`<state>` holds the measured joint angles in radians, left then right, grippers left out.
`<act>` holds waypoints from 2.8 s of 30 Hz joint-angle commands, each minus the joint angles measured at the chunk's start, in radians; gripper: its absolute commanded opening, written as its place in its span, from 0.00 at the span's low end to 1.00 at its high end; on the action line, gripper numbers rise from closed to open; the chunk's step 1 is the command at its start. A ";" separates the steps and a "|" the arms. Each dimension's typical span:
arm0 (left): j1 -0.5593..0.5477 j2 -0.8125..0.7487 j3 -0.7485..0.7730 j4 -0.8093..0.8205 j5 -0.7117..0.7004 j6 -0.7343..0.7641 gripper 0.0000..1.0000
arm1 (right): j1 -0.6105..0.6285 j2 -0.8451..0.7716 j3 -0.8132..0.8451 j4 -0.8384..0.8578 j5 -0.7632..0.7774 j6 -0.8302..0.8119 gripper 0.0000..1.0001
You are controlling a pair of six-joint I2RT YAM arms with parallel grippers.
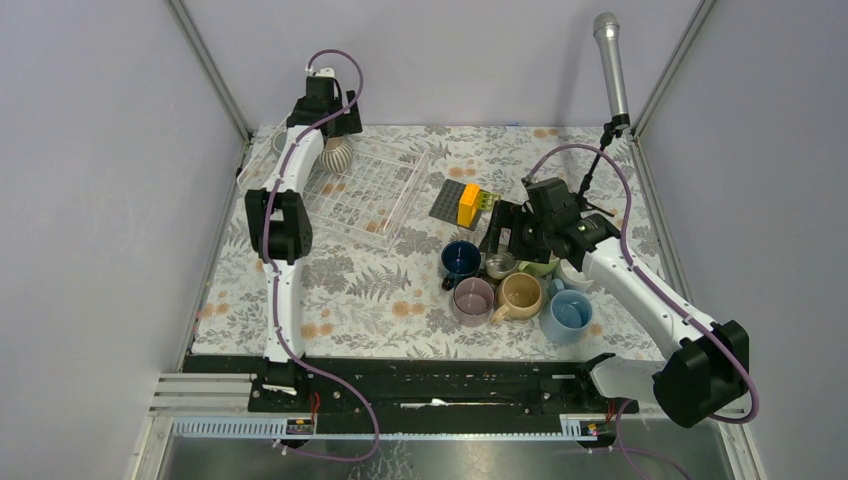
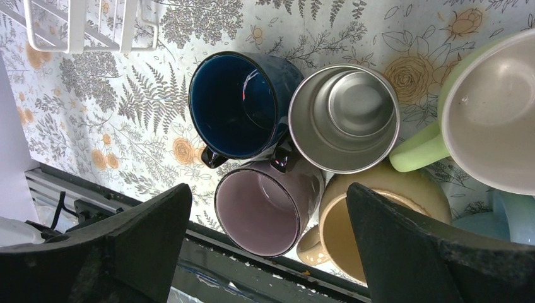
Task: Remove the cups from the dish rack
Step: Move the cup to the dish rack.
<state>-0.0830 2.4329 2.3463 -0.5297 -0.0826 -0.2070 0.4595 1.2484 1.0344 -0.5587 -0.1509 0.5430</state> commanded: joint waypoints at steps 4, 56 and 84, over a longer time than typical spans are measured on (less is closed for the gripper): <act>0.005 0.021 0.044 -0.006 -0.081 -0.010 0.99 | 0.010 -0.030 -0.014 0.026 -0.007 -0.007 1.00; -0.108 -0.195 -0.207 -0.023 0.067 0.048 0.99 | 0.010 -0.114 -0.081 0.028 0.002 0.010 1.00; -0.158 -0.358 -0.354 -0.123 0.157 0.107 0.99 | 0.010 -0.160 -0.119 0.034 -0.003 0.015 1.00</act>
<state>-0.2371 2.1372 1.9926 -0.6529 0.0471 -0.1123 0.4595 1.1141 0.9195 -0.5465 -0.1509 0.5549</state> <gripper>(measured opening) 0.988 0.994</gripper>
